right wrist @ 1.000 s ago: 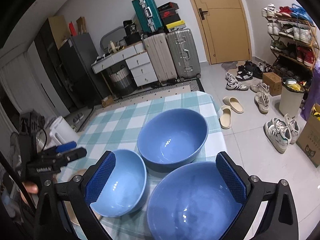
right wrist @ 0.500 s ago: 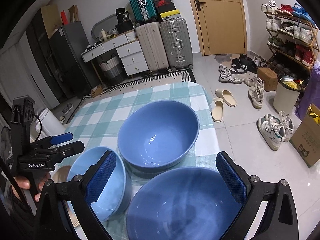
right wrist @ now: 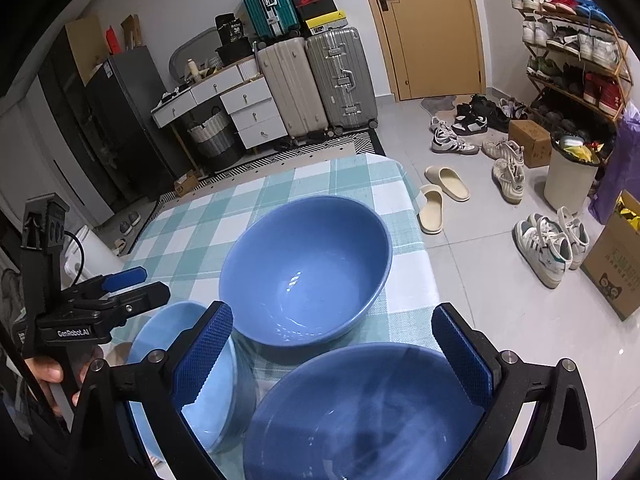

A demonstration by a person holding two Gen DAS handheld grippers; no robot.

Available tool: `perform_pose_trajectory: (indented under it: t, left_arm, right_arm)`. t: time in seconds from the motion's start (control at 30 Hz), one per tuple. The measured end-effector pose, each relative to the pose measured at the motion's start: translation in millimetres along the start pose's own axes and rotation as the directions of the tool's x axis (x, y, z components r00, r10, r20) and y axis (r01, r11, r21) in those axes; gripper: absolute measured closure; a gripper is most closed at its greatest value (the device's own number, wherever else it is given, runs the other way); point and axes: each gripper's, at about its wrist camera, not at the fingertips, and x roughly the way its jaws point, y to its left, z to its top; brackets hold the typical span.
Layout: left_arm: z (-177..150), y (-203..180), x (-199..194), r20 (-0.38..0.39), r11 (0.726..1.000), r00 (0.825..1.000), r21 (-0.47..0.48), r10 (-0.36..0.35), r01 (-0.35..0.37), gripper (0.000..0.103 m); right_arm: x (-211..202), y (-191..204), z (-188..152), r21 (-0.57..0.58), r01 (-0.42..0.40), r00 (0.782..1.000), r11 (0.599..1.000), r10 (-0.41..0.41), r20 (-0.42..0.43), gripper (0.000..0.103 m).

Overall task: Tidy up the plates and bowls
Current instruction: 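Withdraw both grippers and move them toward the light-blue bowls, then close both grippers on the rim of the nearest light-blue bowl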

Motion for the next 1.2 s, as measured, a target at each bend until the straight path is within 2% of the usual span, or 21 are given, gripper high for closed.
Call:
perform_pose_trajectory:
  t: [0.27,0.6,0.73,0.83,1.0,1.2]
  left_arm:
    - [1.1,6.1,8.0,0.023,1.000,1.000,0.025,-0.008,0.007,0.001]
    - [-13.4,10.9,-15.9,0.054,1.000,0.999,0.013,-0.010,0.009,0.001]
    - [-14.2,9.4,-25.7,0.058,1.000,0.998,0.015,0.000,-0.001,0.001]
    - [-11.2,6.0,-32.7,0.064,1.000,0.998,0.014,0.002,-0.003,0.001]
    - [-2.3,-1.5,-35.1,0.067,1.000,0.998,0.027,0.013,-0.014,0.001]
    - [7.6,-11.7,-16.3,0.034,0.999,0.999,0.033,0.010,-0.011,0.001]
  right_arm:
    - [-31.4,11.2,-6.7,0.019,-0.027,0.998,0.999,0.026,0.060,0.001]
    - [-88.3,34.9,-7.6,0.028,-0.111,0.985,0.993,0.106,0.140,0.001]
    - [-116.7,37.1,-0.8,0.053,-0.097,0.969,0.994,0.082,0.233,0.001]
    - [-129.3,34.5,8.8,0.071,-0.078,0.962,0.994,0.056,0.269,0.001]
    - [-130.8,32.1,26.6,0.064,-0.038,0.964,0.997,0.019,0.267,0.001]
    - [-81.6,13.7,38.1,0.077,-0.027,0.988,0.997,0.015,0.153,0.001]
